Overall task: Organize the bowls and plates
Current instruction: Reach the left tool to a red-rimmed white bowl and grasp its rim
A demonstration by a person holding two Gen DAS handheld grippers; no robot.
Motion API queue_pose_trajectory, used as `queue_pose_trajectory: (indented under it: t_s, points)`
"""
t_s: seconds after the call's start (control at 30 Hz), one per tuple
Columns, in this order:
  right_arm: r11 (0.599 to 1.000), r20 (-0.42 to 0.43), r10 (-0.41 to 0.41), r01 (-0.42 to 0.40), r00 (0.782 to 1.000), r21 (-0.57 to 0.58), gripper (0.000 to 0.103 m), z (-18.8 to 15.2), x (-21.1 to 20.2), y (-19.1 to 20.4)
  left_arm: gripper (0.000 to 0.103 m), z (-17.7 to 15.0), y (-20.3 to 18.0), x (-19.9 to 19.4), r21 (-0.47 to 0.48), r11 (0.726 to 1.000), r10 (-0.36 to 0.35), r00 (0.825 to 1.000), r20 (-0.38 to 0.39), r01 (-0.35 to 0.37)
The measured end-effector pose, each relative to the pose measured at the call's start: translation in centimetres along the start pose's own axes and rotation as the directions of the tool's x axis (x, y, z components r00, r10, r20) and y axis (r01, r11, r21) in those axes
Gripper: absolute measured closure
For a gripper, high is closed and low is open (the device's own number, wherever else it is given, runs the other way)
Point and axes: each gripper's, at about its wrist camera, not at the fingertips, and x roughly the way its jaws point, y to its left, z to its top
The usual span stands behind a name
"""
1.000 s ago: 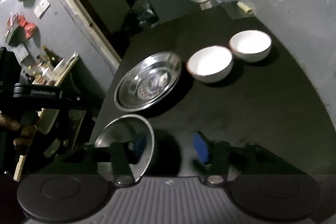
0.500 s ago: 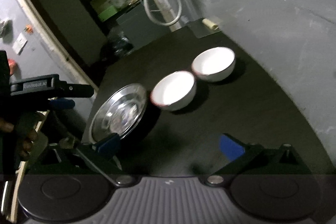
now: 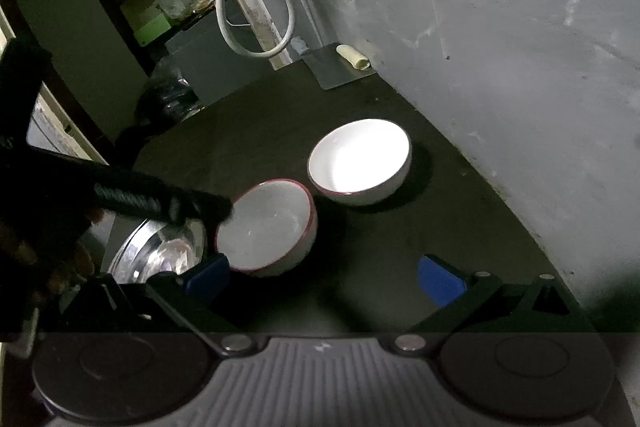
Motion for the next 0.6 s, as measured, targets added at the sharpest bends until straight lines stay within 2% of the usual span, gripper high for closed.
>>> queue_pose_trajectory:
  t_s: [0.1,0.17,0.33,0.4,0.47,0.5,0.57,0.6]
  points:
    - [1.000,-0.012,-0.011,0.011,1.000,-0.015,0.001,0.5,1.0,0.1,0.001,0.4,-1.0,1.2,0.110,0.993,0.039,0.998,-0.044,-0.034]
    - [1.000,-0.024,-0.014,0.013,1.000,-0.021,0.006,1.0,1.6,0.1,0.001,0.7,-1.5,1.6,0.169,0.984,0.072,0.996,-0.053,-0.062]
    - [1.000,-0.048,-0.010,0.010,0.999,-0.012,0.021,1.4,2.8,-0.1,0.006,1.3,-2.0,2.1,0.194,0.978,0.087,0.995,-0.058,-0.074]
    - [1.000,-0.056,-0.005,0.004,0.998,-0.005,0.027,1.5,3.0,-0.2,0.014,1.4,-2.1,2.2,0.198,0.978,0.085,0.994,-0.071,-0.069]
    - [1.000,-0.066,0.002,-0.002,0.998,0.000,0.037,1.5,3.3,-0.2,0.024,1.5,-2.2,2.5,0.198,0.978,0.083,0.993,-0.085,-0.065]
    - [1.000,-0.069,0.009,-0.009,0.998,0.002,0.038,1.5,3.4,-0.2,0.027,1.6,-2.2,2.6,0.194,0.979,0.077,0.993,-0.093,-0.058]
    - [1.000,-0.069,0.019,-0.019,0.997,0.006,0.043,1.5,3.5,-0.2,0.044,1.7,-2.2,3.0,0.184,0.982,0.060,0.993,-0.101,-0.040]
    - [1.000,-0.070,0.023,-0.022,0.997,0.008,0.043,1.5,3.6,-0.2,0.049,1.7,-2.3,3.1,0.180,0.983,0.052,0.993,-0.104,-0.033]
